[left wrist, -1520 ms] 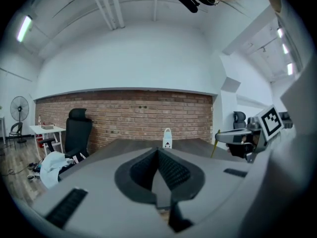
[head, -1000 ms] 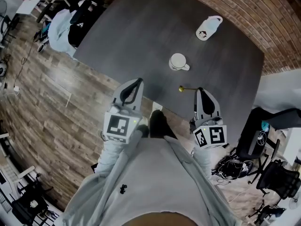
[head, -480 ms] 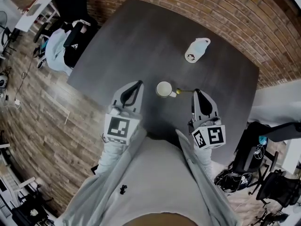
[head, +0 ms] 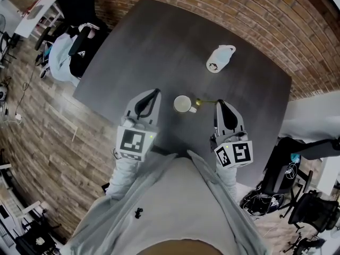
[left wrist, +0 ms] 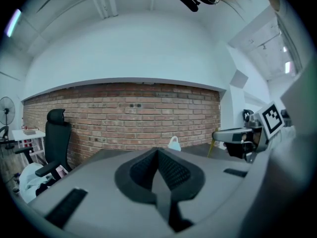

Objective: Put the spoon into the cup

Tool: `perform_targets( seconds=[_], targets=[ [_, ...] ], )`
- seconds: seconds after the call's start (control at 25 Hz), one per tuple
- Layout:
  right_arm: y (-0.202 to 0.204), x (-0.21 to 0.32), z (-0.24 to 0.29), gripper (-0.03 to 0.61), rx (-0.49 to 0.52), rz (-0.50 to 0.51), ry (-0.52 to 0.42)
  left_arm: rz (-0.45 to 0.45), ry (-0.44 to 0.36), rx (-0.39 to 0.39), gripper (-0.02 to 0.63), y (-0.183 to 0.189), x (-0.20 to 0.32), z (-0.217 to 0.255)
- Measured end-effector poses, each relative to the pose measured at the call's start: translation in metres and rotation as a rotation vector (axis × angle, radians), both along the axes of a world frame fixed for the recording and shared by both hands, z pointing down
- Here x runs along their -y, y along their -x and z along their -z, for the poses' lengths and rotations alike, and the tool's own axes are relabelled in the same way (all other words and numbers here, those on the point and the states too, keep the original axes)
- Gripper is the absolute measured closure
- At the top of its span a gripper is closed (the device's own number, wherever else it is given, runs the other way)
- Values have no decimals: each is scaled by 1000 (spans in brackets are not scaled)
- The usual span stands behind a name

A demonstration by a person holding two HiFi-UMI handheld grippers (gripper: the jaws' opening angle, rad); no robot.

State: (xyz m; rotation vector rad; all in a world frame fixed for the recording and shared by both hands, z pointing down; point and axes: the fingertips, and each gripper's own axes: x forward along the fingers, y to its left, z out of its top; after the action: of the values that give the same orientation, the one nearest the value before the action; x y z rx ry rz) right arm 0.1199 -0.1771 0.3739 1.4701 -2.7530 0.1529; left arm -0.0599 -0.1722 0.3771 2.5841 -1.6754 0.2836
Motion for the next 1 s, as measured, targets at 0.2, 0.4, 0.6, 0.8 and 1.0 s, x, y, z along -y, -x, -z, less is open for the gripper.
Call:
perform_targets(
  seconds=[0.2, 0.4, 0.6, 0.8, 1.0],
  targets=[
    [7, -3, 3, 558, -3, -25, 9, -53, 11, 1, 594, -1, 6, 0],
    [13, -7, -4, 558, -3, -33, 31, -88, 25, 2, 594, -4, 7, -5],
    [23, -5, -16, 558, 1, -20, 63, -105, 40, 0, 594, -6, 8, -12],
    [35, 0, -37, 558, 8, -3, 116, -108, 69, -1, 594, -2, 8, -24],
    [44, 2, -63, 558, 22, 12, 180, -100, 99, 0, 594, 1, 7, -37]
  ],
)
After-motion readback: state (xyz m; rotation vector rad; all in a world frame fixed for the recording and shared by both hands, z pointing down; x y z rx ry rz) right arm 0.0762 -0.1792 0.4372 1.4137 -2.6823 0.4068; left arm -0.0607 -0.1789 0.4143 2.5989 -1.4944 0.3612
